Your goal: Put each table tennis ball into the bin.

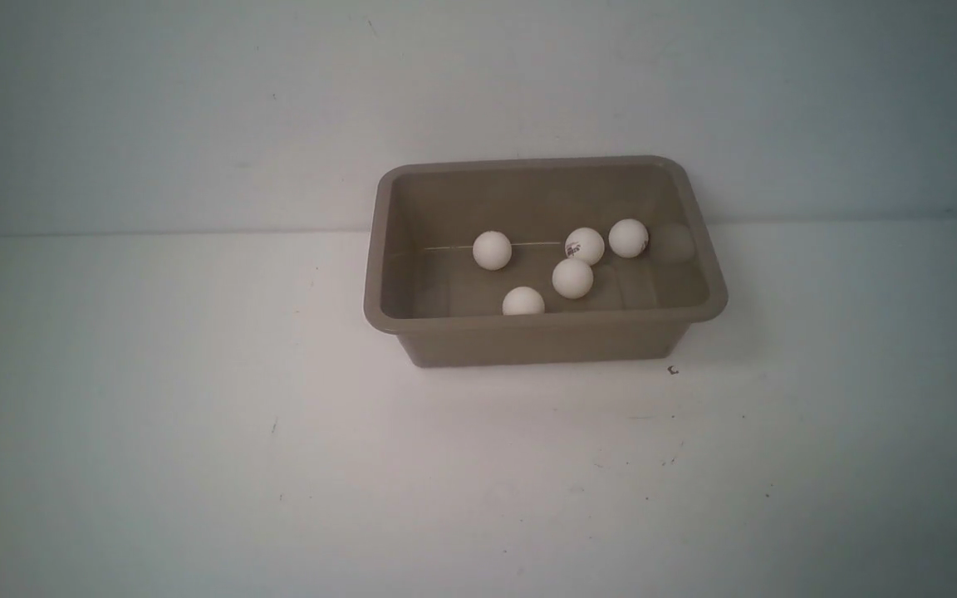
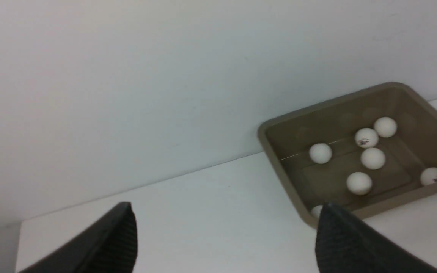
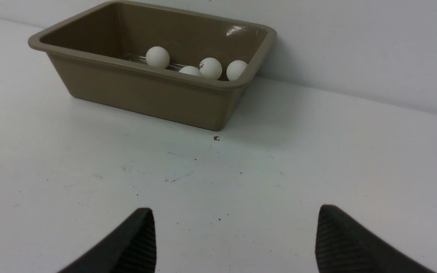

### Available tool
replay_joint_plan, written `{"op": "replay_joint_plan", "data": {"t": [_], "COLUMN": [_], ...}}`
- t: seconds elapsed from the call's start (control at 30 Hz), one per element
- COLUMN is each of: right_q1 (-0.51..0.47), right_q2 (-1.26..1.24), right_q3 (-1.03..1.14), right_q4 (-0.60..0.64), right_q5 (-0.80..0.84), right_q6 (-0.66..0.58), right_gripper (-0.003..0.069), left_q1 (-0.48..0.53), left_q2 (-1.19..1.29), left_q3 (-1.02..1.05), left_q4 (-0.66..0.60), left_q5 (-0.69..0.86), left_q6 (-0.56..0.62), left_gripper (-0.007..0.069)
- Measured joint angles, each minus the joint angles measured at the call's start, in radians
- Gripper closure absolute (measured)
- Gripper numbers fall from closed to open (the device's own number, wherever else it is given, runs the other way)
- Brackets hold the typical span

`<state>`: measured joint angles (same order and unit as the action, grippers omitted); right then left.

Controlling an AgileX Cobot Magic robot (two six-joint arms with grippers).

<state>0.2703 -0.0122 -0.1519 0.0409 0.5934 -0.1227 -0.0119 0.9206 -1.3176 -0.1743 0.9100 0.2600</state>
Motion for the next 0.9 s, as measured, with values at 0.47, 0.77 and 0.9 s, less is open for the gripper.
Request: {"op": "replay_joint_plan", "data": {"t": [0.47,0.77,0.9], "right_q1": [0.0,0.0,0.0], "right_q2": [0.0,0.0,0.0], "right_q3": [0.0,0.0,0.0], "right_q4": [0.0,0.0,0.0], "right_q5": [0.0,0.0,0.0], "right_q6": [0.0,0.0,0.0], "right_gripper": [0.0146,0.0146,0.0146], "left_q1": [0.0,0.0,0.0], "left_q2": [-0.341,-0.548,-0.682], "left_q3": [1.189,1.297,1.297], "left_q4": [0.026,0.024,0.03], "left_q5": [-0.793,-0.757,-0.664], "left_q6": [-0.112,-0.146,-0.13], "left_gripper": [0.0052,0.0052,0.0052]}}
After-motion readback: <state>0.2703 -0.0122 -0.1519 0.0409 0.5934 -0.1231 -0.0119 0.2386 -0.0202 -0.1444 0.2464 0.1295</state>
